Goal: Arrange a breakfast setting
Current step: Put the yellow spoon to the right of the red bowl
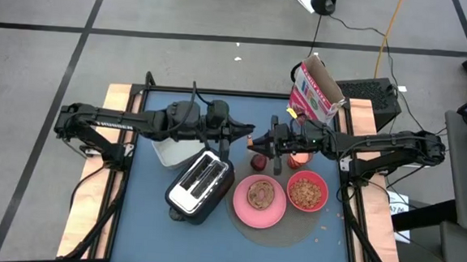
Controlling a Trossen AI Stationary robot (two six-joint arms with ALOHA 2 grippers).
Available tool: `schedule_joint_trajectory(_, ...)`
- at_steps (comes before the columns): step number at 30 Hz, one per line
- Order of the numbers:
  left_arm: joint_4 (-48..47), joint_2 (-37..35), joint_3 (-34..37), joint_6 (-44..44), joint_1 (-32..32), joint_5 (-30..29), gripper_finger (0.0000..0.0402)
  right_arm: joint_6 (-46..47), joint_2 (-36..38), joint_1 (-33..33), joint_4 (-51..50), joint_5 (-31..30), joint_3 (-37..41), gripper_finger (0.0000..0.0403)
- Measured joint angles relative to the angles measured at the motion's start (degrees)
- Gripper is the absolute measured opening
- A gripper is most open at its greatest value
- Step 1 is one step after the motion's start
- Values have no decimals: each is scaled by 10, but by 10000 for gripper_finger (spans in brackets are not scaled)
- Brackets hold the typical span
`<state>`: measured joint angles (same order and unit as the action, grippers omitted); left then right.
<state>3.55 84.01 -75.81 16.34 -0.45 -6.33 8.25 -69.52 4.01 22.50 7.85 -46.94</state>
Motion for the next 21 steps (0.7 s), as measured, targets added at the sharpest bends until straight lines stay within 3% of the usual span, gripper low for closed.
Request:
schedule_joint_trajectory(3,0,0,0,2,0,0,17,-2,0,0,0,1,0,26)
schedule_joint_trajectory(21,0,0,0,-1,1,1,26,13,0,0,0,1,0,28)
